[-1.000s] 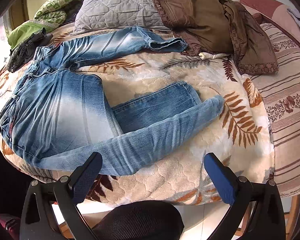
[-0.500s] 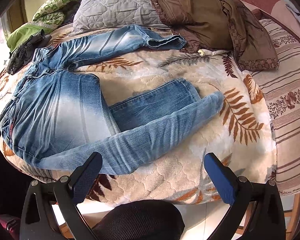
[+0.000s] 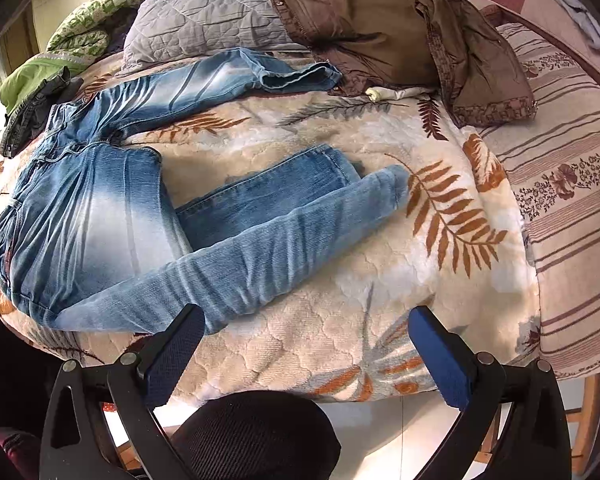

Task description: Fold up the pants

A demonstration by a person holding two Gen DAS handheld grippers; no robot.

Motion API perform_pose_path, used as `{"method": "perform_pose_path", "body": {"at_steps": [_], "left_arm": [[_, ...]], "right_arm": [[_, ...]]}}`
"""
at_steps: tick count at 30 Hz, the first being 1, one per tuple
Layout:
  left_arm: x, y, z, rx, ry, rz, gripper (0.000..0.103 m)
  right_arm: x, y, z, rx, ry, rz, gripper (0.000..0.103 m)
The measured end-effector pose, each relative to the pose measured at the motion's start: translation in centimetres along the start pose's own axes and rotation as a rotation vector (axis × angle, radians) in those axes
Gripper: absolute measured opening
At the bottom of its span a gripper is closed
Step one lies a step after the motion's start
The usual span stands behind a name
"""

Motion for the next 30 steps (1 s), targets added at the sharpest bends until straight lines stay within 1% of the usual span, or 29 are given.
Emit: {"method": "perform_pose_path", "body": {"at_steps": [5,14,21,24,30], "left_arm": [[0.2,0.2,-0.4,-0.036,-0.032,0.022,0.096],[0.6,0.0,-1.6,-0.044,-0.007,0.022,0.096],[0.5,0.3,-1.7,-0.05,-0.012,0.04,0.096],[0.6,0.4,-1.7,-0.062,-0.028,0.048,0.096],[1.3,0.3,-1.2,-0.097,-0.084,0.069,0.096]], "right_arm": [[-0.2,-0.3,-0.9,-0.001,0.028,-0.005,0.102],[-0.1,-0.1,-0.4,0.011,0.015,-0.006,0.102],[-0.1,0.0,-0.5,0.022,0.019,-0.005,0.102],[-0.2,0.1,-0.6,0.058,0.042,-0.003,0.102],[0.2,0.0,-1.5,0.053,0.058,-0.008,0.102]]}}
Point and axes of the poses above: each gripper's, at about its wrist camera, not at the fingertips, and y roughly the way its jaws point, z to its left, x to its top, the point moved 8 cm from there along y, roughly the way its jaws point, and after that the axes turned 9 degrees about x, right-handed, at the moved point
